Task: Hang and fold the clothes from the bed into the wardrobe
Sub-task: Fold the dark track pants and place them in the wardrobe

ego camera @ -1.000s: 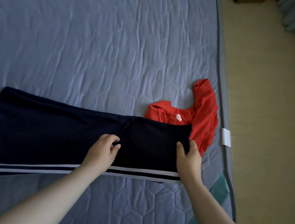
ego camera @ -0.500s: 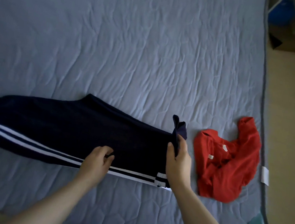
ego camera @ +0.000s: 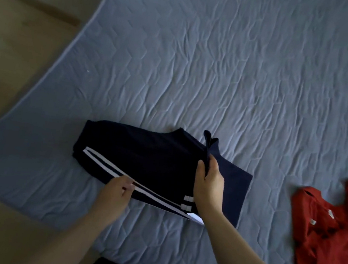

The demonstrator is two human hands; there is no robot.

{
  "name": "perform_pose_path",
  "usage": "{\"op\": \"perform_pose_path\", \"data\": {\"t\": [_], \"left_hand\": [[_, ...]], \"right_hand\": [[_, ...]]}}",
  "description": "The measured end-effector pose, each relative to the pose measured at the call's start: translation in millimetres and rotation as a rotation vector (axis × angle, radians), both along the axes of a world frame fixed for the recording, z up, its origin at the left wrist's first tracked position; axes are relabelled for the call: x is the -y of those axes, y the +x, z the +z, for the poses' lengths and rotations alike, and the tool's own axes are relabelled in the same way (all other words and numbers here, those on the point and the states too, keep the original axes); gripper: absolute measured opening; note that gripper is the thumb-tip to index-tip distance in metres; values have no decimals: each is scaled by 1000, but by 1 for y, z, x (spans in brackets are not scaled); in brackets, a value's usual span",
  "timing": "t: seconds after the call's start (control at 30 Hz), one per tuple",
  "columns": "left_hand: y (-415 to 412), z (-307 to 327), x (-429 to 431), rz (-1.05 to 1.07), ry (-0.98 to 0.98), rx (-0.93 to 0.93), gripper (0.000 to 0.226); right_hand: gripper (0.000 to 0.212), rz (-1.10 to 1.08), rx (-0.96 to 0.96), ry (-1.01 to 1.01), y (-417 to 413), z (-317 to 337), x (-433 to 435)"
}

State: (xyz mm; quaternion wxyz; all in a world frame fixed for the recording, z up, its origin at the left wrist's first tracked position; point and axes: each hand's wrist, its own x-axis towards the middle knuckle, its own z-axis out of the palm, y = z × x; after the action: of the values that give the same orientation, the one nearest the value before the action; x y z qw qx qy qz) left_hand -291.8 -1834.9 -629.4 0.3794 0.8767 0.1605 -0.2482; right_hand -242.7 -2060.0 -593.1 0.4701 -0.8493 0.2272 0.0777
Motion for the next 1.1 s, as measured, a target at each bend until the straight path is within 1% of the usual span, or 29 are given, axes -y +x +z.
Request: {"op": "perform_pose_path", "data": {"t": [0.17, 0.3, 0.4, 0.53, 0.7, 0.77, 0.87, 1.0, 1.1], "left_hand": [[8, -7, -46, 41, -28, 42, 24], [16, -16, -83, 48, -37, 14, 25], [22, -21, -120, 49, -35, -16, 25], [35, -24, -168, -1, -44, -42, 24], [61, -26, -223, 31, 1, -46, 19], [71, -29, -241, 13, 19, -48, 18], [79, -38, -261, 29, -16, -68, 13], [84, -54, -278, 58, -36, -70, 11], [79, -65, -283, 61, -63, -64, 13]], "right_hand": [[31, 58, 20, -17, 7, -4, -54], [38, 100, 11, -39, 18, -9, -101], [38, 108, -7, -54, 26, -15, -147], [39, 101, -14, -94, 41, -19, -200], [47, 190, -116, -178, 60, -34, -257], [51, 233, -199, -229, 64, -45, -276], [55, 311, -321, -324, 69, -65, -300], [57, 321, -352, -377, 77, -89, -326], [59, 314, -377, -346, 78, -103, -335]]}}
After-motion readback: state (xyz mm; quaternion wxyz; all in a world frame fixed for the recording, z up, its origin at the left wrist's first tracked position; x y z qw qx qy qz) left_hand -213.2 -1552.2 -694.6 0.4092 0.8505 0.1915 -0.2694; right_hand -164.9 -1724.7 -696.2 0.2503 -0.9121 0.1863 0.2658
